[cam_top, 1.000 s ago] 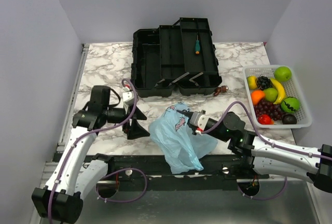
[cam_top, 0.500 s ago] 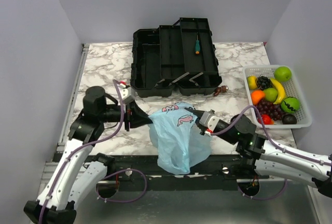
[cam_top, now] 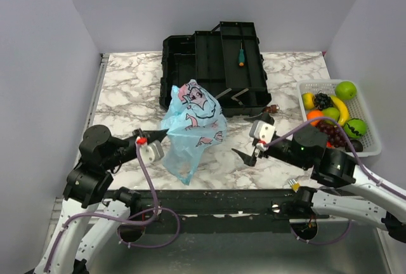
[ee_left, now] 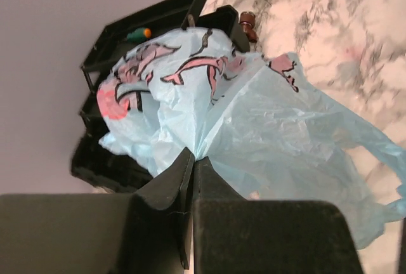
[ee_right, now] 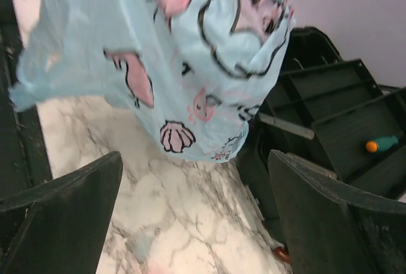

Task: Place the fake fruits into the plastic bag and tie a complex knot

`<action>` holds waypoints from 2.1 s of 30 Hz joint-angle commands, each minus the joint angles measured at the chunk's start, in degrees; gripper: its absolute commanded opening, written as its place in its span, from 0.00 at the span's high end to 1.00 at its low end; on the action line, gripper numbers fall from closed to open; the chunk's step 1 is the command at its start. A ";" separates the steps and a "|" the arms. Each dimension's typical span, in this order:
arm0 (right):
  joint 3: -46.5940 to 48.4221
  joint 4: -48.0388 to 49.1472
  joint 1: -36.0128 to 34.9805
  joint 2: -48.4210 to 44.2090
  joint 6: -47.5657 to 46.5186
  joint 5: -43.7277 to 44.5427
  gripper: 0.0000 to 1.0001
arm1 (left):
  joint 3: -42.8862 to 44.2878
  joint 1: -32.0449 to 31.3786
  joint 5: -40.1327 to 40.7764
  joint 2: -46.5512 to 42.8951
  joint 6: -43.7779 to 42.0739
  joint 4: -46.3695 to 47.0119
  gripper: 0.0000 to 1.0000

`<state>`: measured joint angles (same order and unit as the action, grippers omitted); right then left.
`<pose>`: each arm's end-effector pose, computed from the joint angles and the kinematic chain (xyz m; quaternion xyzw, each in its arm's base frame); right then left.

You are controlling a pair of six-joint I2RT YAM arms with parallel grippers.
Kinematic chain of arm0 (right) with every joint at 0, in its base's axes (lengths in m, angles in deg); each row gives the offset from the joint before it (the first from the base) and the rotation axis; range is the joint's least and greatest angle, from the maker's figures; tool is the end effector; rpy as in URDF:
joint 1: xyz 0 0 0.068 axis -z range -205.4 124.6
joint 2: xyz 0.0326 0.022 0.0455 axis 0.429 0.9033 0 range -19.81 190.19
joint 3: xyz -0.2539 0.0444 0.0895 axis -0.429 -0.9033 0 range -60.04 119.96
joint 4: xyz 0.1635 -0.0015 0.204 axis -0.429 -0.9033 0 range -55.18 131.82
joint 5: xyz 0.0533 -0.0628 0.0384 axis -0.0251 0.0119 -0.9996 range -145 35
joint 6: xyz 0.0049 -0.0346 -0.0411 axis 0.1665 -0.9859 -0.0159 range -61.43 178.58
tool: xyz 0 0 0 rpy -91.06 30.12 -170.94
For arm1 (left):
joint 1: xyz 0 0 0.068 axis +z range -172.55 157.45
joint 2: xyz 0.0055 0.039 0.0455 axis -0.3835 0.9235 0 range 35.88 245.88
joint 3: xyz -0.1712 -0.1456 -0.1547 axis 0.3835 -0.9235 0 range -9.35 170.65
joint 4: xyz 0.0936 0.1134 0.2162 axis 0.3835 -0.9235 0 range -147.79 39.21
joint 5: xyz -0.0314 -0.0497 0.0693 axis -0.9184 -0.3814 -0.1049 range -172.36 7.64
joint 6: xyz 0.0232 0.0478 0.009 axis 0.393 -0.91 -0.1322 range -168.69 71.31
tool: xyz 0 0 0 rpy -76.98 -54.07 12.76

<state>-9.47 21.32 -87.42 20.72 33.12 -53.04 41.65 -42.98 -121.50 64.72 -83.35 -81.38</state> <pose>0.0752 0.1388 0.3669 -0.5234 0.5628 0.1882 0.6114 0.0798 -0.0536 0.3741 0.5239 0.5314 -0.1755 0.6421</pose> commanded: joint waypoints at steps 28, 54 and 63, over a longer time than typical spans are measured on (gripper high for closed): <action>13.62 -3.01 7.48 34.99 -9.18 -19.76 0.00 | -22.73 -10.16 -10.04 -20.03 -85.98 -18.93 1.00; 14.91 -15.50 19.18 30.11 4.21 -34.46 0.99 | -20.50 -10.16 0.20 -30.63 -43.57 -19.13 0.29; 15.32 -11.40 19.13 30.27 14.13 -33.90 0.99 | 6.39 -10.16 -7.84 0.92 7.21 -20.61 0.46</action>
<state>4.78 6.68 -68.43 51.67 41.25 -86.00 42.35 -53.05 -119.90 56.00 -107.19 -101.36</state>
